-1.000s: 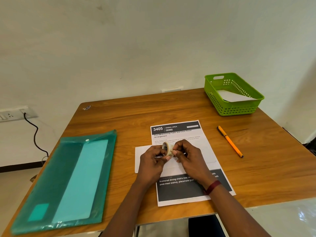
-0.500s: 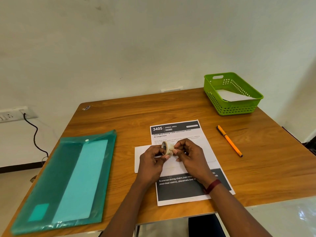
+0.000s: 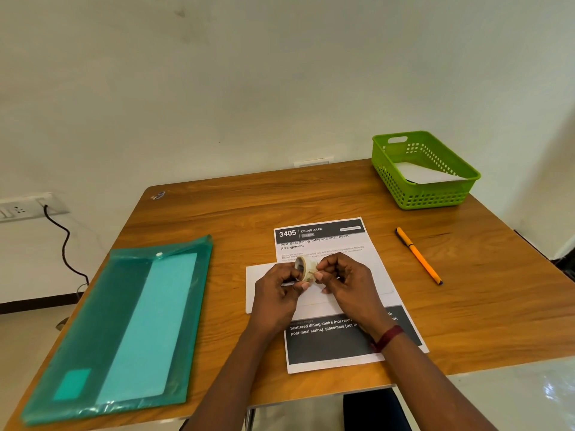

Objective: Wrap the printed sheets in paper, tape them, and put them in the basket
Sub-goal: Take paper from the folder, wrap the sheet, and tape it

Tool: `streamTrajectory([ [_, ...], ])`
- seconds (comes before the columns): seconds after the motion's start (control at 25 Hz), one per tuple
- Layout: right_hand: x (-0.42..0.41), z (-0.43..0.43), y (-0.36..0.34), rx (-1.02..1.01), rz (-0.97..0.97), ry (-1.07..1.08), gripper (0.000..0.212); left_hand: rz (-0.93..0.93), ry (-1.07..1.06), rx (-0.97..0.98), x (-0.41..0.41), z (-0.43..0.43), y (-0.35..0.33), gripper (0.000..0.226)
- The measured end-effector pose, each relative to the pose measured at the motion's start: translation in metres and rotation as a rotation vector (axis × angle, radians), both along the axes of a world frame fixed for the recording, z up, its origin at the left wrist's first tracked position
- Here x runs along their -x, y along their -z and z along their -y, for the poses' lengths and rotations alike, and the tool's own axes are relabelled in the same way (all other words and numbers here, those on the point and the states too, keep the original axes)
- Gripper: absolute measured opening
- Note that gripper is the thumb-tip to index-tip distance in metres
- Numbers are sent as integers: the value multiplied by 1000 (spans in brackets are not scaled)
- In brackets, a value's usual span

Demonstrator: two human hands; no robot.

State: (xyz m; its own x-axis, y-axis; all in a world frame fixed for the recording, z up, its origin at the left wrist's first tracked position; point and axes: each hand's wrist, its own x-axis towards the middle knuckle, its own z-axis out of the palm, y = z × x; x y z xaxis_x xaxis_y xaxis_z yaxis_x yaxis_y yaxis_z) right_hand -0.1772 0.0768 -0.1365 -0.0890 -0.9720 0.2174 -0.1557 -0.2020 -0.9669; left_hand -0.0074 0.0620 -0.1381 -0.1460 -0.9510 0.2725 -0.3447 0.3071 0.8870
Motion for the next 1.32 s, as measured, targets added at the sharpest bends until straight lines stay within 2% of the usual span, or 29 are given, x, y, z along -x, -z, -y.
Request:
streamTrajectory([
  [0.6,-1,2,0,-59,-26,15,5,17,-13,19,0,1,3,14],
  [0.76,-3,2,-2,-37,-105,34,6,43,-17,27,1,1,2,14],
  [0.92,-4,3,-2,-9,-269,-2,18,67,-20,48,1,1,0,21],
  [1.16,-5,3,-1,14,-391,-33,29,99,-50,42,3,-1,1,7],
  [1.32,-7,2,0,16,-418,-46,27,105,-87,16,6,-1,0,6],
])
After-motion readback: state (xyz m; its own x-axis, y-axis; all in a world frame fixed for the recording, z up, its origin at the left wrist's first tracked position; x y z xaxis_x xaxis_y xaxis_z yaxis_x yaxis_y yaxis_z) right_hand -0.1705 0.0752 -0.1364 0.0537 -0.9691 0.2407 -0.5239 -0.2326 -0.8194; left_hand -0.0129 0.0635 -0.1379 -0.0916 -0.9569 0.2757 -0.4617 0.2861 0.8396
